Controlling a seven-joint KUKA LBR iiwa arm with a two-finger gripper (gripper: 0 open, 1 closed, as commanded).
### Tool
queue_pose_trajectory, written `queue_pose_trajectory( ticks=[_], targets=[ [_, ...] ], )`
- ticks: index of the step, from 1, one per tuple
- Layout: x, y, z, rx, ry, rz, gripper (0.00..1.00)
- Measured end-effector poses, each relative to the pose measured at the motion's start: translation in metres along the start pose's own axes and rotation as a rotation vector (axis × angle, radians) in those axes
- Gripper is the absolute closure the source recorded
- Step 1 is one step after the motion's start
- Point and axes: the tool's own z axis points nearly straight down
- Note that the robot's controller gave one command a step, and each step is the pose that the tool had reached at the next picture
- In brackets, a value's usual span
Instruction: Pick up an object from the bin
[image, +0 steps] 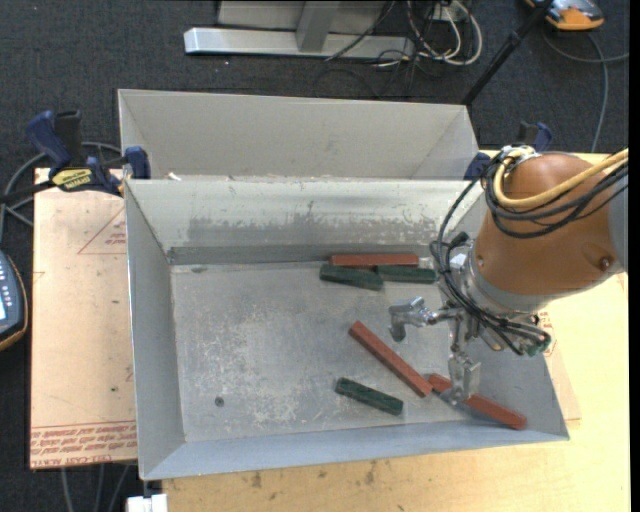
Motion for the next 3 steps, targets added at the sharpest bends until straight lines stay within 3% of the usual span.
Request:
queue_pose_trajectory(
  ticks=[1,2,3],
  targets=[
    [0.037,-0.056,0.038,-0.001,0.005,-0.002,0.0],
    [-0.01,-0.016,0.13,-0.004,0.004,0.252,0.0],
    [-0.01,-0.017,0.129,-0.001,0.003,0.252,0.0]
  ],
)
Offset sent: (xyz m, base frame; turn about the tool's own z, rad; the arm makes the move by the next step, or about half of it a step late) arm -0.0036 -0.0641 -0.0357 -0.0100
